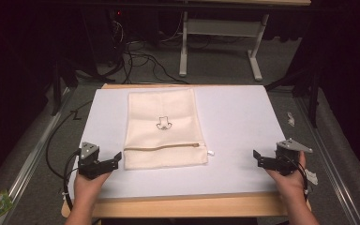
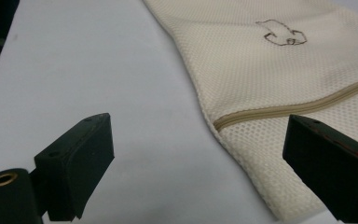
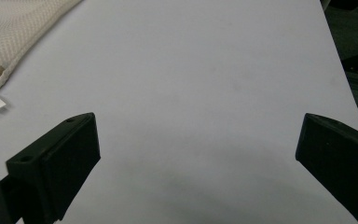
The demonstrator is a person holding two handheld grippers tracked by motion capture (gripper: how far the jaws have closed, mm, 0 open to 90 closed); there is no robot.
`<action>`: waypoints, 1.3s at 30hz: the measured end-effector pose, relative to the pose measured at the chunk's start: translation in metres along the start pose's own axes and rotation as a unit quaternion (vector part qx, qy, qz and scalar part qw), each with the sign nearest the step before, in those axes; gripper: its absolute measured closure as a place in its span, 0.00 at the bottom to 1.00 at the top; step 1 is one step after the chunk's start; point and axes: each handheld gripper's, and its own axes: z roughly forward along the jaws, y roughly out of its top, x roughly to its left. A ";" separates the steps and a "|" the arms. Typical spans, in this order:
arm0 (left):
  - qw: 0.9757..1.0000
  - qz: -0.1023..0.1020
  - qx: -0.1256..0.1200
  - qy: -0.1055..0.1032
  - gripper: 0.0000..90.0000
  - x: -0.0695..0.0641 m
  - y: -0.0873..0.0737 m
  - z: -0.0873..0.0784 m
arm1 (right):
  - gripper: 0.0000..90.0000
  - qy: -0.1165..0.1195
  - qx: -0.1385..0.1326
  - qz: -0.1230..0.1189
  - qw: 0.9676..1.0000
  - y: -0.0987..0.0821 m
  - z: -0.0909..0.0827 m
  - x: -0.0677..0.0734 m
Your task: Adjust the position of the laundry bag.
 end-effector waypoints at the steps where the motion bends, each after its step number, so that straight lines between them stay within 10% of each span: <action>1: 1.000 0.003 0.000 -0.001 0.11 0.000 0.000 0.000 | 0.00 -0.001 -0.002 0.001 1.000 0.000 -0.001 0.001; 13: 0.999 0.029 0.006 -0.043 0.11 -0.012 0.006 0.003 | 0.02 0.049 -0.011 -0.009 0.999 0.004 0.002 0.013; 22: 0.997 0.031 -0.002 -0.068 0.17 -0.025 0.010 0.004 | 0.07 0.107 -0.001 -0.025 0.994 0.017 0.012 0.055; 30: 0.995 0.028 0.054 -0.074 0.39 -0.032 0.003 0.023 | 0.23 0.149 0.030 -0.025 0.988 0.054 0.056 0.116; 39: 0.993 0.039 0.097 -0.057 0.45 -0.034 -0.001 0.038 | 0.37 0.128 0.075 -0.037 0.988 0.069 0.116 0.144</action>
